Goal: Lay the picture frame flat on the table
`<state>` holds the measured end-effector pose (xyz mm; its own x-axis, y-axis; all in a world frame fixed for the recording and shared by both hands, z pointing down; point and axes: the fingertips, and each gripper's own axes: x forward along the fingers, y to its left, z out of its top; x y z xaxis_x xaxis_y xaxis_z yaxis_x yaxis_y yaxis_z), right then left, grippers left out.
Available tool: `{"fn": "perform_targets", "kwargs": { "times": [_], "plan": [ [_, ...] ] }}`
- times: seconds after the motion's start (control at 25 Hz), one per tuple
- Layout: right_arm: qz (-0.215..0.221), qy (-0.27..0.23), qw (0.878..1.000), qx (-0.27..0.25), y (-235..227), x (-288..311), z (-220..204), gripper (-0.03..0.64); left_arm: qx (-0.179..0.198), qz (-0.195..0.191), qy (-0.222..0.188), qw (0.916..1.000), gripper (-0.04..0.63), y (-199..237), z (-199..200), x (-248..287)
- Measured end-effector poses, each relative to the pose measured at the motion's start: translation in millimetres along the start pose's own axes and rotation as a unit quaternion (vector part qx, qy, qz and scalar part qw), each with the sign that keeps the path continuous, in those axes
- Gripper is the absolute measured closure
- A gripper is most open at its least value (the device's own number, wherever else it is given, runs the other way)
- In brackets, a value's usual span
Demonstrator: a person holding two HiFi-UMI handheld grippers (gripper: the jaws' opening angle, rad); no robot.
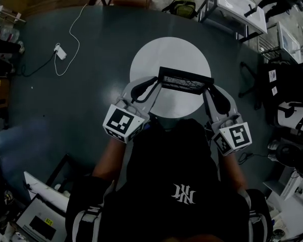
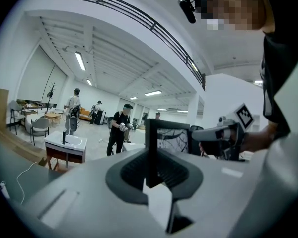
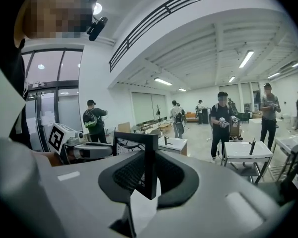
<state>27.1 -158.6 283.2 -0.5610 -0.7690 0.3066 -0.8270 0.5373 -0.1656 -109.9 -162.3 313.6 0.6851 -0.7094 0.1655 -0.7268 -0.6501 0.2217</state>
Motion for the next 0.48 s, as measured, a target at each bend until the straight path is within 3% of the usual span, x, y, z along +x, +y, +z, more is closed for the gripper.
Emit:
{"fn": "perform_targets", "kwargs": {
  "times": [0.2,0.48],
  "plan": [
    [0.015,0.022,1.0,0.003,-22.6,16.9,-13.9,0.565,-0.005,0.016,0.022,0.9996,0.551,8.5,-13.8,19.7],
    [0.081,0.053,0.995,0.009,-67.3,50.6,-36.2,0.565,-0.031,0.073,0.06,0.995,0.551,22.1,-37.1,58.4]
  ]
}}
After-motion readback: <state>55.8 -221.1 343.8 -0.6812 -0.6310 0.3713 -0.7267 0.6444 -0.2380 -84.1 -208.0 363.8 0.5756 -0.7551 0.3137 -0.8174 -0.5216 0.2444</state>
